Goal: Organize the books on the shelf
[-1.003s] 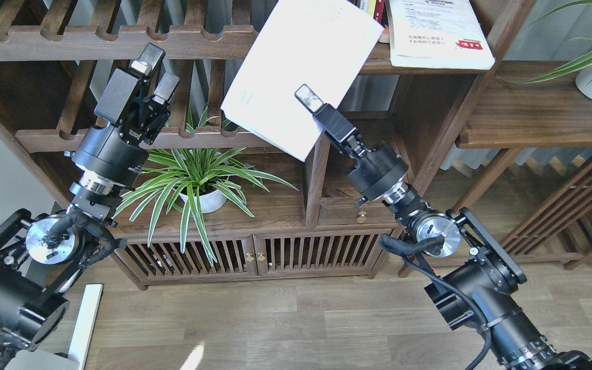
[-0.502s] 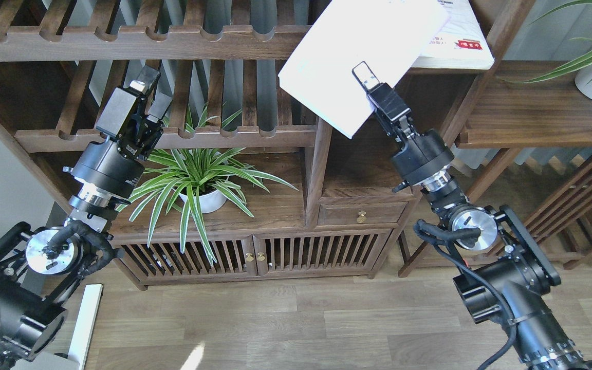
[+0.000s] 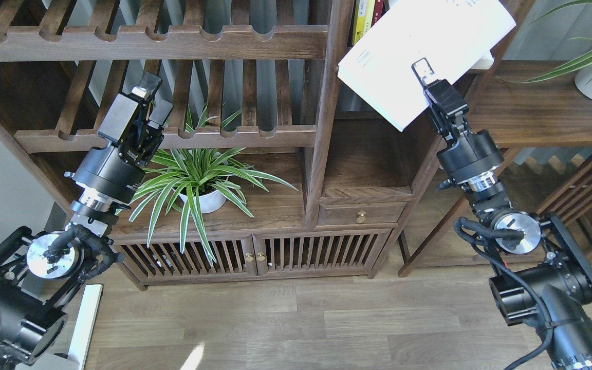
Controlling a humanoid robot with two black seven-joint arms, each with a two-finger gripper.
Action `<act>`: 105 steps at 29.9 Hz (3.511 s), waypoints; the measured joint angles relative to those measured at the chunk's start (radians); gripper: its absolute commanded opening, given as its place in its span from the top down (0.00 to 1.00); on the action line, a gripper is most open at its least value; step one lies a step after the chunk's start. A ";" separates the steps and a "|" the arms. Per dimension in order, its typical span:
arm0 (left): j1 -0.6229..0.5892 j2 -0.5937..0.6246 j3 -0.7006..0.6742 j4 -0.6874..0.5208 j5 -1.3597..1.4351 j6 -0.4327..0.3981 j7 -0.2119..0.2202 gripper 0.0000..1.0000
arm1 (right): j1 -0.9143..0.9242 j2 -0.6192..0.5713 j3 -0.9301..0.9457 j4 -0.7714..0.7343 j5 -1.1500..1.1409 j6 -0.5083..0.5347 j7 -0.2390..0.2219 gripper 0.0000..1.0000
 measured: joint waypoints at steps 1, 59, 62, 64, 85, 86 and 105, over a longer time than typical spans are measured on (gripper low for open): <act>0.000 -0.001 0.001 0.000 0.000 0.000 0.000 0.01 | 0.008 0.000 0.000 0.000 0.001 0.000 0.000 0.96; 0.001 -0.003 0.007 0.001 0.000 0.000 0.009 0.01 | 0.477 -0.172 -0.120 -0.425 0.223 0.000 -0.210 0.97; 0.002 -0.002 0.008 0.001 0.000 0.000 0.010 0.01 | 0.490 -0.173 -0.111 -0.438 0.219 0.000 -0.206 0.97; 0.002 -0.002 0.008 0.001 0.000 0.000 0.010 0.01 | 0.497 -0.173 -0.110 -0.440 0.217 0.000 -0.205 0.97; 0.001 -0.002 0.013 0.000 0.001 0.000 0.010 0.01 | 0.599 -0.172 -0.120 -0.557 0.160 -0.123 -0.190 0.96; 0.001 -0.002 0.013 0.000 0.001 0.000 0.010 0.02 | 0.600 -0.172 -0.120 -0.559 0.159 -0.128 -0.189 0.96; 0.011 -0.007 0.017 0.001 0.002 0.000 0.010 0.02 | 0.685 -0.135 -0.126 -0.632 0.125 -0.165 -0.185 0.94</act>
